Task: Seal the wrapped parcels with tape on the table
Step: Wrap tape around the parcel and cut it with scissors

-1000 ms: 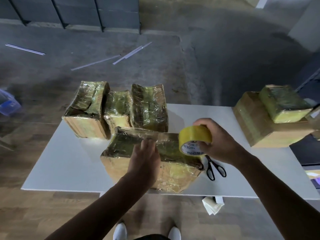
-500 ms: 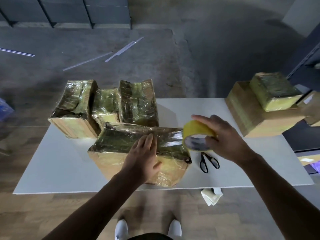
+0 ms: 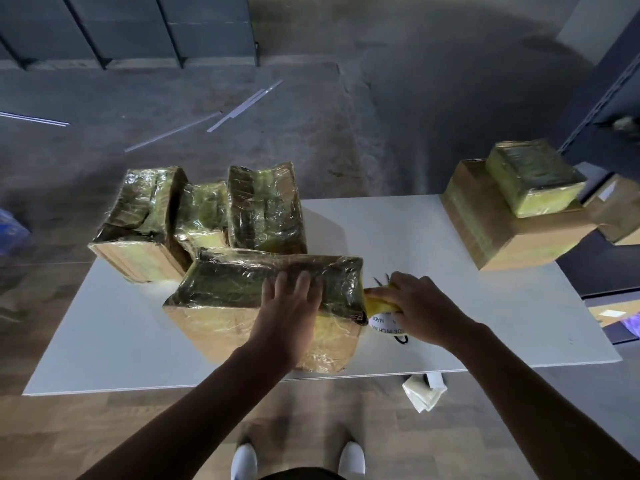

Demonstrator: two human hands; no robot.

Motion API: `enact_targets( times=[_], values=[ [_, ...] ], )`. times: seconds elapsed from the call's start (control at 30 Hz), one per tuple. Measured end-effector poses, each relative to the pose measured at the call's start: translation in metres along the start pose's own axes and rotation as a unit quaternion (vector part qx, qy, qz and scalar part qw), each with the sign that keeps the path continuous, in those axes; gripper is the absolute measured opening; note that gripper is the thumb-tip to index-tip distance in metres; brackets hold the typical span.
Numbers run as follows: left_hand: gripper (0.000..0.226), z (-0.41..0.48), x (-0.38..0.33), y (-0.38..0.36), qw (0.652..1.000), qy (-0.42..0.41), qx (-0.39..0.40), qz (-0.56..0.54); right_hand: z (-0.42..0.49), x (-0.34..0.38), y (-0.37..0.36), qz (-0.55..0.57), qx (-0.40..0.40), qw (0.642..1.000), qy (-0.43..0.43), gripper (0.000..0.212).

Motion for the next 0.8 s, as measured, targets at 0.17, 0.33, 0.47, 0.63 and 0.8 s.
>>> enact_targets(
  times=[0.17,0.33,0.47,0.63,0.8],
  values=[
    [0.062,0.009,-0.026,0.004,0.998,-0.047,-0.013,0.028,0.002,0.003,-0.004,0.031,0.014,0.999,-0.028,0.056],
    [0.059,0.016,-0.055,0.021,0.991,-0.055,0.08,0.087,0.001,0.002,-0.007,0.053,0.007,0.998,-0.021,0.053],
    [0.057,0.02,-0.055,0.029,0.985,-0.112,0.088,0.098,0.001,0.006,-0.009,0.061,0.0,0.997,-0.038,0.049],
    [0.06,0.032,-0.049,0.028,0.981,-0.149,0.083,0.095,0.005,0.011,-0.008,0.059,-0.018,0.997,-0.048,0.041],
    [0.068,0.034,-0.034,0.033,0.988,-0.124,0.067,0.058,0.015,0.019,0.006,0.092,-0.02,0.995,-0.042,0.04]
  ],
)
Point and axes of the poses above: each hand's wrist, its own z-axis towards the middle knuckle, its own y-axis out of the back of the hand, x = y × z, the point moved 2 cm from there along z, towards the middle knuckle, and after that the axes turned 11 degrees about -x, right-handed, at the moved point
